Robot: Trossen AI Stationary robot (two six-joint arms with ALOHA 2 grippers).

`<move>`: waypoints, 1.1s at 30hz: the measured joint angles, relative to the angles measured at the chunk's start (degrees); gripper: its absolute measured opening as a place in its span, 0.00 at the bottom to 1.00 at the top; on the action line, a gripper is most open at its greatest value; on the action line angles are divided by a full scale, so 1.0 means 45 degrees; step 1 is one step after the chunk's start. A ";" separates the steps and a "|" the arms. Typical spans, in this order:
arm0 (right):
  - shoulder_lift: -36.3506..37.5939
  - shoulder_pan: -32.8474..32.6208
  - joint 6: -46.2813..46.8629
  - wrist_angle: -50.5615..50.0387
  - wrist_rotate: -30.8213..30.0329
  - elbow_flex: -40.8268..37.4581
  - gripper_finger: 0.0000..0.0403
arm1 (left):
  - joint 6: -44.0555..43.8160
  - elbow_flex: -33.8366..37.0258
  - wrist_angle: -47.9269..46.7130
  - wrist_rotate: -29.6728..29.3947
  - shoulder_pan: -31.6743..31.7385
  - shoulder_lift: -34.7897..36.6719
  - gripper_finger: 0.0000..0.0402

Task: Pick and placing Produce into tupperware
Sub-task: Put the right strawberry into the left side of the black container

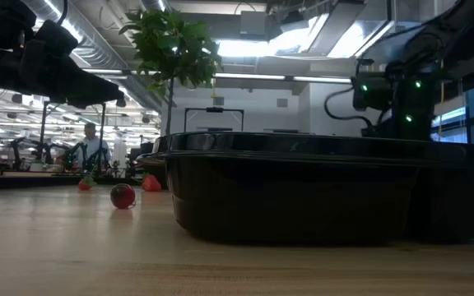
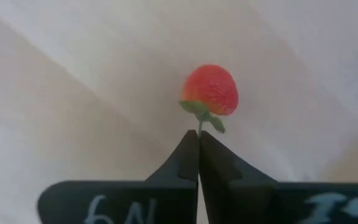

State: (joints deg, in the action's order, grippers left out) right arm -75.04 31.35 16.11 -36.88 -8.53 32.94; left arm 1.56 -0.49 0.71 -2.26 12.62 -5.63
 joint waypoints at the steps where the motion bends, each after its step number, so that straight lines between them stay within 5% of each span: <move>1: 0.0009 -0.0204 -0.0005 -0.0006 0.0029 0.0210 0.01 | 0.0004 0.0000 0.0000 0.0000 -0.0005 0.0000 0.46; 19: 0.0038 -0.6432 -0.0075 0.1437 0.0218 0.4803 0.01 | 0.0009 0.0000 0.0000 0.0000 -0.0005 0.0000 0.46; 33: -0.1357 -1.0100 -0.0730 0.6148 0.0266 0.5113 0.01 | 0.0014 0.0000 -0.0001 -0.0001 -0.0003 -0.0001 0.46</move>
State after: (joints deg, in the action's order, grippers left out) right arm -81.15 -14.11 12.83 -9.22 -7.34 55.94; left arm 1.63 -0.49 0.70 -2.27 12.61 -5.63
